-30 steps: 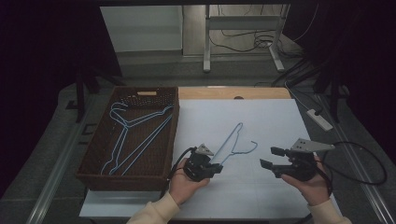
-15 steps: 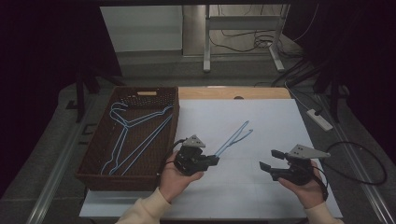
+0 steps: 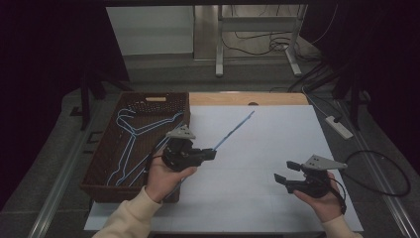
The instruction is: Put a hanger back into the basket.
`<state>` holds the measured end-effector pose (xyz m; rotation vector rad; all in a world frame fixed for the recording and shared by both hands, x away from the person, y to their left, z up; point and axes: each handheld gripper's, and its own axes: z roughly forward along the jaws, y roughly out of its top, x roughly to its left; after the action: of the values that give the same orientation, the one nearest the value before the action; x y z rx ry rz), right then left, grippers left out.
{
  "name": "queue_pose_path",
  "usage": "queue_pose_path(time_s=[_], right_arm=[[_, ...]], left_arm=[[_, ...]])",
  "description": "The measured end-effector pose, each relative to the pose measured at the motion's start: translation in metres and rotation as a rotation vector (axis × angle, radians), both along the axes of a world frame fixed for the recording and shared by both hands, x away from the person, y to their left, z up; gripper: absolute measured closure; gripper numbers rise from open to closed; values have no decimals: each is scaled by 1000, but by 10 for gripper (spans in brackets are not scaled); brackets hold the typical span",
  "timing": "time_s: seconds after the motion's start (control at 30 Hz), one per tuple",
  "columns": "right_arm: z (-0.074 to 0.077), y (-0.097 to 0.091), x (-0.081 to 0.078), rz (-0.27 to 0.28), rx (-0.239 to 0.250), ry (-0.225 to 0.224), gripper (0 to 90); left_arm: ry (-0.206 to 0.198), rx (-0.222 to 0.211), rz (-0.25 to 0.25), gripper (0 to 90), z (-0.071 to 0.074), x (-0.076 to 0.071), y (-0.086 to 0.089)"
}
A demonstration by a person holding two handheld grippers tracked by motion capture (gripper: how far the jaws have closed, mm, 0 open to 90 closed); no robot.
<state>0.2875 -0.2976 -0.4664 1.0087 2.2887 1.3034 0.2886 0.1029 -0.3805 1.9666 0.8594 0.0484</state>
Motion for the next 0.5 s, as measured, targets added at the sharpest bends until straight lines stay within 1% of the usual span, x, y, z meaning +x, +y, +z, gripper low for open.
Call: queue_pose_path(time_s=[0.03,0.1,0.13,0.27,0.37,0.5], right_arm=[[0,0,0,2,-4,1,302],[-2,1,0,3,-9,3,302],[-2,1,0,3,-12,7,302],[-3,3,0,0,-24,7,303],[-4,3,1,2,-28,9,302],[-5,4,1,1,-34,17,302]], left_arm=[[-8,-9,14,868,5,2,10],[-19,-15,30,868,11,4,22],[-25,-19,34,868,13,4,27],[-45,-45,62,868,22,7,58],[-56,-66,92,868,25,9,86],[-53,-71,134,868,24,12,118]])
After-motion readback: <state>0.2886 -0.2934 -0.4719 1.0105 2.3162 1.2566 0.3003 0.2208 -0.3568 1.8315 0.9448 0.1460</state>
